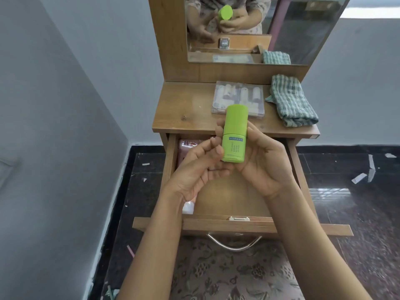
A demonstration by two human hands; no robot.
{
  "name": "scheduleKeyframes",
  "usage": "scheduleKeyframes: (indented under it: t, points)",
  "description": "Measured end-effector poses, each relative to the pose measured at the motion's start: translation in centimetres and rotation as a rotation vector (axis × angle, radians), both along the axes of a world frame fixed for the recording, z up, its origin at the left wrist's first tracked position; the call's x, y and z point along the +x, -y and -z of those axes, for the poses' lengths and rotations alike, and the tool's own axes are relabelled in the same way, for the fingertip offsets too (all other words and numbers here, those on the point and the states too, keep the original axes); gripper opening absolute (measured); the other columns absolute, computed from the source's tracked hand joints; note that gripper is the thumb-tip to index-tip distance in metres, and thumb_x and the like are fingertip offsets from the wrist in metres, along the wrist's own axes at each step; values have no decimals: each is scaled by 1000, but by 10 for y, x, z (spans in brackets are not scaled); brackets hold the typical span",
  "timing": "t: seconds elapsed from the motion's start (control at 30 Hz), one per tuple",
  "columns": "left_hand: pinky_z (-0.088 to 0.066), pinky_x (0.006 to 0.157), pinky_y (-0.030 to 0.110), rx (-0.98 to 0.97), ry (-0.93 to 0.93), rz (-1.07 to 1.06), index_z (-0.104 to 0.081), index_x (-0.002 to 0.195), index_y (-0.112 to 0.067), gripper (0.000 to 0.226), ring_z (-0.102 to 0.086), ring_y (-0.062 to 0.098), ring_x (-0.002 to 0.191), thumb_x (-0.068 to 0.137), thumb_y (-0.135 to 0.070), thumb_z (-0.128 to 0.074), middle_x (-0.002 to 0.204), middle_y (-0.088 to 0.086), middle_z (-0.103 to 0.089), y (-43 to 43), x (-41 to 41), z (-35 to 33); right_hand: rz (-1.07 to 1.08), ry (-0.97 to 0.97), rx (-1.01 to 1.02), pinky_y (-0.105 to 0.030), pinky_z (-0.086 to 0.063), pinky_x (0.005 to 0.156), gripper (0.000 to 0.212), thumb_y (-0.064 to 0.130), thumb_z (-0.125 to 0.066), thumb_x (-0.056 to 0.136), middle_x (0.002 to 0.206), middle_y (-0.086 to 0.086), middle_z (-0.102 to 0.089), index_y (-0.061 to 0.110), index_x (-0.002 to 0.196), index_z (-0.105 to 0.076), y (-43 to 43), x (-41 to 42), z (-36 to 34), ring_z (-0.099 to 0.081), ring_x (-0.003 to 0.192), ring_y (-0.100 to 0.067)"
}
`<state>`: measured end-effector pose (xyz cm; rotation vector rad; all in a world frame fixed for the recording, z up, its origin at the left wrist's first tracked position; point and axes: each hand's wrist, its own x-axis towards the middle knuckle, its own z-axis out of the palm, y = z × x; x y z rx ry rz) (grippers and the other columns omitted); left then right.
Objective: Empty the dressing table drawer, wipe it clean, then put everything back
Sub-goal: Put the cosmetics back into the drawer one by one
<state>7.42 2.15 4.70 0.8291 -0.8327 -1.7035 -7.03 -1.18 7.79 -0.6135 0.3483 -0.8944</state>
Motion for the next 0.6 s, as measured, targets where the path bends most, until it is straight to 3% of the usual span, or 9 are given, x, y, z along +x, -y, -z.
scheduleKeyframes:
  t: [0.1,0.17,0.33,0.47,0.6]
  points:
    - [-57,60,18,16,10,-34,-55,115,-8,92,-71,10,70,42,-52,-90,91,3,-74,0,0,0,11,-16,18,-36,-58,68,54,24,-35,96,117,-14,-60,1,144,-32,1,4,2,-67,92,-24]
    - [-57,61,18,15,3,-46,-54,118,-7,92,-71,11,72,44,-50,-90,94,4,-73,1,1,1,27,-30,11,-34,-57,64,56,28,-37,96,113,-13,-60,-1,143,-32,1,7,2,-66,88,-23]
    - [-57,62,18,8,-55,-48,-54,114,-8,82,-72,12,74,50,-46,-88,92,4,-74,1,3,2,93,-6,-92,-37,-55,80,44,22,-43,93,104,-10,-65,8,135,-39,0,8,-1,-65,91,-21]
    - [-56,61,17,-2,-77,-43,-54,113,-7,78,-72,12,74,52,-44,-86,91,4,-74,1,3,1,80,-20,-110,-37,-53,83,57,22,-46,91,105,-10,-64,9,144,-31,1,8,-2,-63,95,-21]
    - [-56,59,17,-1,-100,-55,-50,117,-4,78,-72,12,73,56,-42,-82,89,4,-74,0,3,-2,78,-39,-126,-36,-54,81,53,20,-46,92,104,-10,-64,13,143,-33,3,9,-4,-62,96,-20]
